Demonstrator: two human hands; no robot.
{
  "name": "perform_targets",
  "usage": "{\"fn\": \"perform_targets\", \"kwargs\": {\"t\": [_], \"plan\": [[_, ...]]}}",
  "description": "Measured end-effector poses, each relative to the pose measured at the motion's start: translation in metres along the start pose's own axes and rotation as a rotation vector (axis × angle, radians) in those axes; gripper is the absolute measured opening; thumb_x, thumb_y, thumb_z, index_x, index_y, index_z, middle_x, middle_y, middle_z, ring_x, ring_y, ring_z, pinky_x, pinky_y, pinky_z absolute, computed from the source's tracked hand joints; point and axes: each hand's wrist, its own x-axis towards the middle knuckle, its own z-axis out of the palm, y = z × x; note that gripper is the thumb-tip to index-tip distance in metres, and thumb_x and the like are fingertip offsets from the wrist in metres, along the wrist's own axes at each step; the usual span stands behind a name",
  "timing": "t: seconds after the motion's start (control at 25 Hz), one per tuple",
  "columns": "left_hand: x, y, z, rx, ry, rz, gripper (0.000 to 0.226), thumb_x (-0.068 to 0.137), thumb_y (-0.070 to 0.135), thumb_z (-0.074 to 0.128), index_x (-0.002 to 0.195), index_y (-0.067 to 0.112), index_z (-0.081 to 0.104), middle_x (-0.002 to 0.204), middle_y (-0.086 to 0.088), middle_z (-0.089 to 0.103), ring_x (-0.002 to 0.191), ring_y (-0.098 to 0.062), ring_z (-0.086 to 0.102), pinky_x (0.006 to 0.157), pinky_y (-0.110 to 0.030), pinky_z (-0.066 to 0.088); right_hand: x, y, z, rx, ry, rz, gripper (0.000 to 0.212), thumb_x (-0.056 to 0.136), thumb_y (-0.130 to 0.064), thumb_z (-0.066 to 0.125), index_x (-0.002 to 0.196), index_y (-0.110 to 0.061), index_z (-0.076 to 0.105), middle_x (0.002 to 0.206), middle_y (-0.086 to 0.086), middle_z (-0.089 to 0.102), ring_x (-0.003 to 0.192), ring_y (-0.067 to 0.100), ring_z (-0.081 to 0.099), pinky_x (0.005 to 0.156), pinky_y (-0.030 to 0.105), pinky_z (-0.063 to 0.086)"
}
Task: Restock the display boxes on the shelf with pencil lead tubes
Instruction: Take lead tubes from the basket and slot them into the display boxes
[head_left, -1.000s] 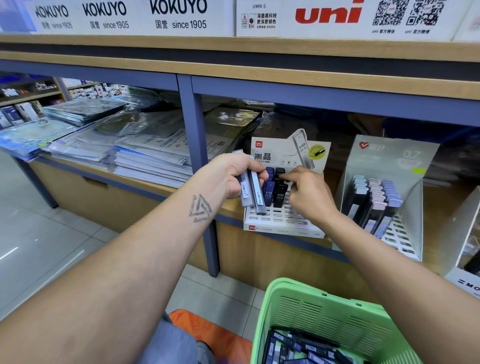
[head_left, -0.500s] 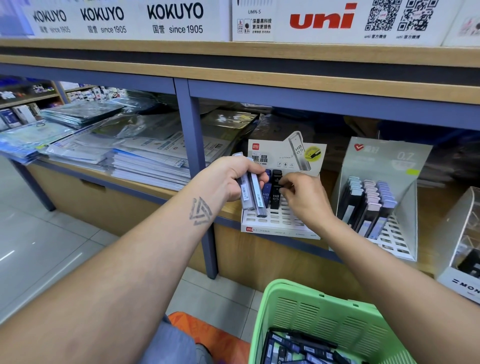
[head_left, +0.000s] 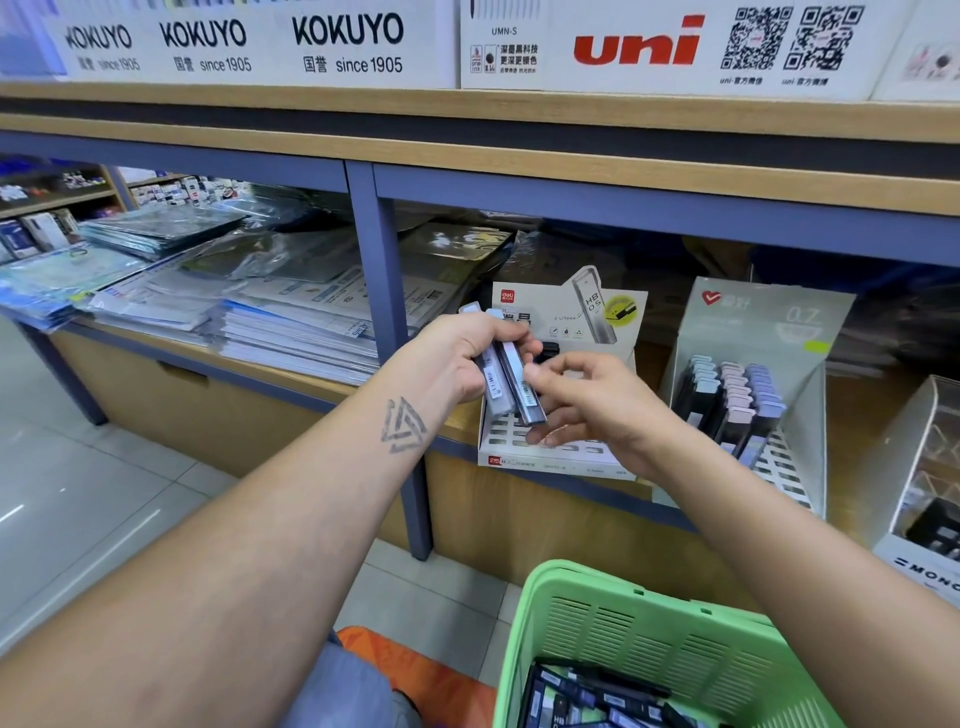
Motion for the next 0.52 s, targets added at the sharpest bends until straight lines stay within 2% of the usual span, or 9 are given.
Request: {"fn": "perform_targets", "kwargs": {"t": [0.08,0.16,0.32,0.52], "plan": [[0.002,-0.003,0.004,-0.002,0.006,0.017,0.005,0.096,0.001,0.062,0.091,0.000,0.062,0.069,-0.013,0.067,0.050,-0.019,0.068,0.050,-0.027,0.058,-0.008,-0.001,-0.003,0.093,-0.068,0.030,0.024,0.091,-0.016,0.074,0.107,-0.002,0.064,0.082,0.019,0.075,0.066,0.028,0.073,0.061,0.029,0.061],[0.002,-0.007,0.009,0.009,0.009,0.020,0.007,0.095,0.006,0.065,0.091,0.001,0.062,0.073,-0.015,0.066,0.049,-0.020,0.068,0.047,-0.027,0.058,-0.010,-0.001,-0.008,0.109,-0.041,0.021,0.020,0.089,-0.008,0.075,0.105,0.000,0.065,0.079,0.019,0.074,0.063,0.026,0.072,0.057,0.025,0.059],[0.005,-0.010,0.016,0.008,0.038,0.017,0.017,0.097,0.015,0.065,0.093,-0.001,0.061,0.066,-0.017,0.066,0.046,-0.024,0.067,0.042,-0.035,0.057,-0.012,-0.006,-0.017,0.026,0.027,-0.023,0.023,0.085,-0.007,0.079,0.105,-0.001,0.070,0.079,0.018,0.075,0.061,0.024,0.070,0.058,0.027,0.057],[0.008,-0.015,0.030,0.019,0.030,0.108,0.018,0.093,0.018,0.071,0.092,0.002,0.063,0.058,-0.013,0.066,0.047,-0.024,0.066,0.050,-0.038,0.059,-0.013,-0.009,-0.025,0.122,0.033,-0.003,0.013,0.082,0.000,0.078,0.092,-0.004,0.071,0.077,0.012,0.073,0.065,0.019,0.066,0.061,0.027,0.055]]}}
